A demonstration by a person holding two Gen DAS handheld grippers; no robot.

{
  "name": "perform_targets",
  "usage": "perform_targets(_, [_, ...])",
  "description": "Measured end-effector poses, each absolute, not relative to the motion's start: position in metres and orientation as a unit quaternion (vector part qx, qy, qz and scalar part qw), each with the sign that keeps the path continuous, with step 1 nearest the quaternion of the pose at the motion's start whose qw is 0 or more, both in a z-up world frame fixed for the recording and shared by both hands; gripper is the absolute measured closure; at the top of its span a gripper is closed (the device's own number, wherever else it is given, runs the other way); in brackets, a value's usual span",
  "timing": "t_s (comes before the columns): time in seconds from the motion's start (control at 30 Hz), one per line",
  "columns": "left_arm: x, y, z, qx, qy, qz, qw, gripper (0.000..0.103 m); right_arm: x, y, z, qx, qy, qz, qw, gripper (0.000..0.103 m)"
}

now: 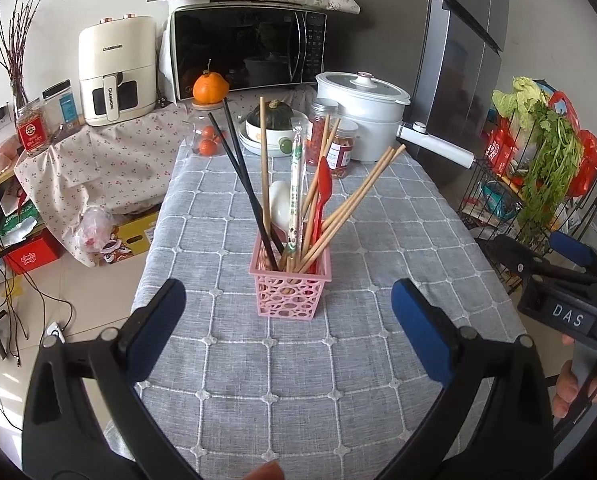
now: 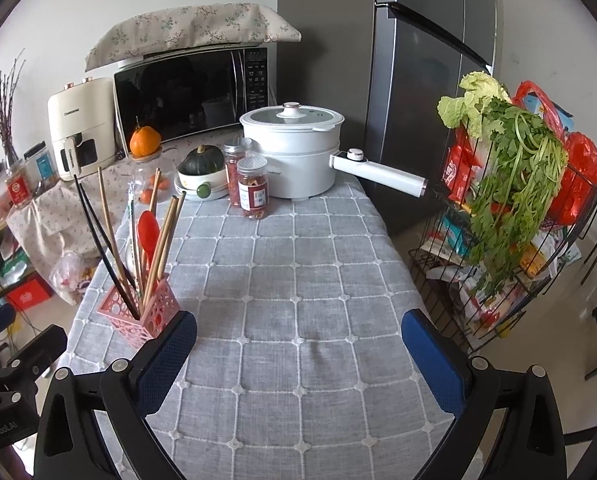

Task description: Organize utensils

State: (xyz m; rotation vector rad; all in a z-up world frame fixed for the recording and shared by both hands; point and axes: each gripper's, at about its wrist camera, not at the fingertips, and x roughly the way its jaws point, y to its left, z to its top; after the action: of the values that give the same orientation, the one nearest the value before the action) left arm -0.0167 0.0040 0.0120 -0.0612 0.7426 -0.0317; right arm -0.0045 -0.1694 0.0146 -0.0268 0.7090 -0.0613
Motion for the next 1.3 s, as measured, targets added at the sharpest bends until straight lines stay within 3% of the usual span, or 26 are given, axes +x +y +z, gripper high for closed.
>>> perform_targets(1.3, [-0.015, 0.002, 0.011, -0.021, 0.370, -0.014, 0.929, 0.001, 0.001, -0.174, 0.004, 0.004, 0.366, -0.031, 0.930, 0.000])
